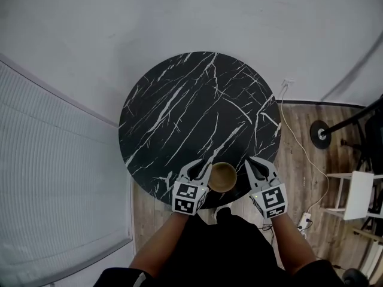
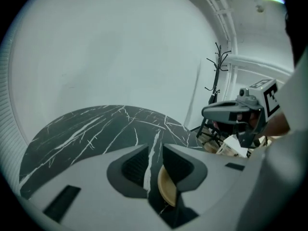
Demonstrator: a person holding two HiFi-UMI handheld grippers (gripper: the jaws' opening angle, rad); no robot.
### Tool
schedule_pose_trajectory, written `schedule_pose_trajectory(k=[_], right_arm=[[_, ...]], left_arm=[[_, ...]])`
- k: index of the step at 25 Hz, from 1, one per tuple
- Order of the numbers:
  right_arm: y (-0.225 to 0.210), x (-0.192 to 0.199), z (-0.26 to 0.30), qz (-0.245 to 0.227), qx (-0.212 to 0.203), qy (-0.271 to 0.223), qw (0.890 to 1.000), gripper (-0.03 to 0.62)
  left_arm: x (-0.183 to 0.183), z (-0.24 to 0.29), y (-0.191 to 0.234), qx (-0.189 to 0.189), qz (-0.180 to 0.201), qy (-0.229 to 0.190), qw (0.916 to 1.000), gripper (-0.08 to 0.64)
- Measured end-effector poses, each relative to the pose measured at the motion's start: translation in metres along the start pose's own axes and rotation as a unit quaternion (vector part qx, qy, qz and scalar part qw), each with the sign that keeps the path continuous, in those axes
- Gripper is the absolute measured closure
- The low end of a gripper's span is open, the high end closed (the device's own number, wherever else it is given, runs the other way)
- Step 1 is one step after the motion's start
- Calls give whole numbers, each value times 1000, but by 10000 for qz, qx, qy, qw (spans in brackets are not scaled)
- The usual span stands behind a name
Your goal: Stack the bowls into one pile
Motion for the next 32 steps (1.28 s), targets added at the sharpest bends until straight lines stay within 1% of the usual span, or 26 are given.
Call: schedule_pose_trajectory(k=[2,5,7,8,9,12,15,18,20,22,24,25,27,29,32], right_arm=[[0,0,-1,52,-15,42,10000,583],[-6,-9,-2,6,24,-63,10000,581],[-11,-21,0,-37,63,-168,9998,583],[-13,-26,0,-4,93,-239,9997,581],[-16,-31,-1,69,139,-317,9994,582],[-21,-40,-12,296,356,-511,9976,582],[-28,-45,-19,266,481,-514,9972,582],[-35,-59,-23,205,516,-649,9963,583],[-36,-69,-25,111,517,-783,9955,583],[-32,-78,-27,-147,502,-889,9947,584],[-27,-89,-29,-409,502,-982,9931,586],[-26,-93,-31,-442,507,-1042,9923,586],[-25,-102,-35,-367,521,-1171,9911,586],[-27,-111,-38,-192,520,-1281,9902,586],[-27,-125,-39,-36,490,-1444,9883,586]], left_arm=[[-13,-8,2,-113,14,-278,9995,468],[-33,-23,6,-265,4,-653,9975,492],[-44,-32,12,-403,52,-852,9955,516],[-48,-36,15,-473,82,-933,9945,539],[-51,-40,16,-515,94,-994,9937,545],[-57,-48,15,-491,25,-1126,9924,546],[-67,-56,13,-456,-1,-1275,9908,546],[-78,-62,11,-464,89,-1401,9890,546],[-85,-65,9,-466,132,-1497,9875,546],[-92,-67,8,-454,192,-1592,9860,546],[-99,-69,6,-447,352,-1698,9838,546],[-103,-72,5,-450,436,-1758,9824,545],[-111,-77,5,-481,551,-1867,9797,546],[-117,-80,5,-542,592,-1926,9780,546],[-119,-82,8,-580,577,-1921,9780,546]])
Point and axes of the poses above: the fingertips, and each gripper's own axes: z forward along the fingers, y to its left, x out of its underside, the point moved 6 cm from there along -z, backward along the fingers, and after that the axes turned 5 degrees about -x, right-handed, at the moved point
